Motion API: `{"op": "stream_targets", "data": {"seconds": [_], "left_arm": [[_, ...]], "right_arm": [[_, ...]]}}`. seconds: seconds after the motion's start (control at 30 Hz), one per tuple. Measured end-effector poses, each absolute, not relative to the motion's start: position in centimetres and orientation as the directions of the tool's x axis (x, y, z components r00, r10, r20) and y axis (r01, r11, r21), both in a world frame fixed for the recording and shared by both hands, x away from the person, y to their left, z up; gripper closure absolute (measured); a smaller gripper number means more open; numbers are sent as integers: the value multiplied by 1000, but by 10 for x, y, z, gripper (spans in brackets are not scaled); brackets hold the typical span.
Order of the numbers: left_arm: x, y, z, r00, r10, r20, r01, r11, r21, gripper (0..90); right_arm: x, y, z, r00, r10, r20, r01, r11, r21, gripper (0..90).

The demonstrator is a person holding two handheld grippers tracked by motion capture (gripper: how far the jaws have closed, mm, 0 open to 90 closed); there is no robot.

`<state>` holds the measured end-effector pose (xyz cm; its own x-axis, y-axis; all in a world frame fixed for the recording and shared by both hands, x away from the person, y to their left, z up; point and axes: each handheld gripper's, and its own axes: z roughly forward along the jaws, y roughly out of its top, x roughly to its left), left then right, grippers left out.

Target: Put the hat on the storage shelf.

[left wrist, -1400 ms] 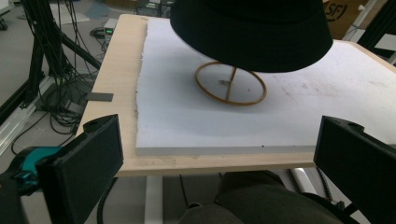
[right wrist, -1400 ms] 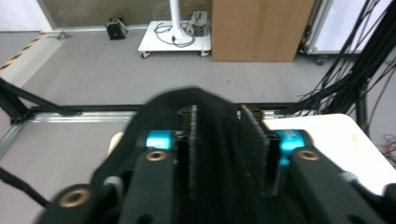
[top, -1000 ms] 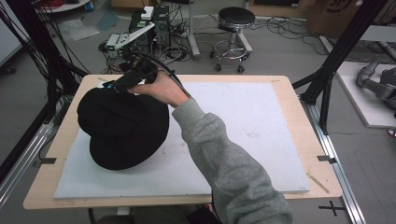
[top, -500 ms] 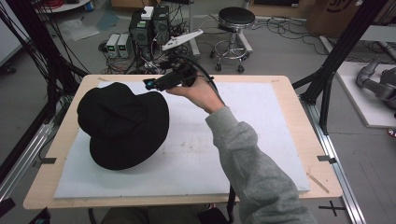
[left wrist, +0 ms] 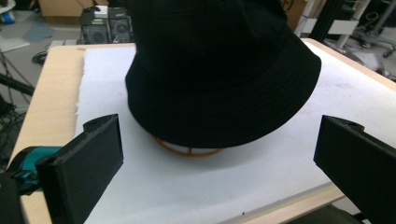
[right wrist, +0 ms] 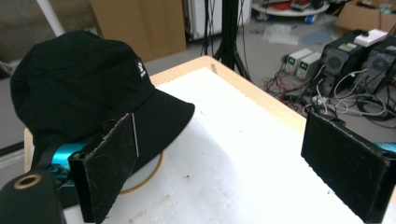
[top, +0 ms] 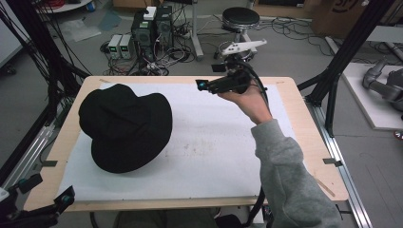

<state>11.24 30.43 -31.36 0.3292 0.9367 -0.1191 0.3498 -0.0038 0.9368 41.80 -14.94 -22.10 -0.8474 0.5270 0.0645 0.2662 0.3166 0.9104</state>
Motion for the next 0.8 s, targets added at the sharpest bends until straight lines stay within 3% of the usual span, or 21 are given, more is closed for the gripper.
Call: {"op": "stream_targets", "data": {"seconds": [0.3, 0.8], "left_arm": [[144, 295, -312, 375, 923, -86, 352, -56, 934, 18], [183, 299, -300, 376, 921, -99, 301, -21, 953, 18]], "right_arm": [[409, -211, -236, -792, 605, 88, 310, 274, 910, 105], [364, -310, -283, -647, 755, 106, 362, 183, 914, 105]]}}
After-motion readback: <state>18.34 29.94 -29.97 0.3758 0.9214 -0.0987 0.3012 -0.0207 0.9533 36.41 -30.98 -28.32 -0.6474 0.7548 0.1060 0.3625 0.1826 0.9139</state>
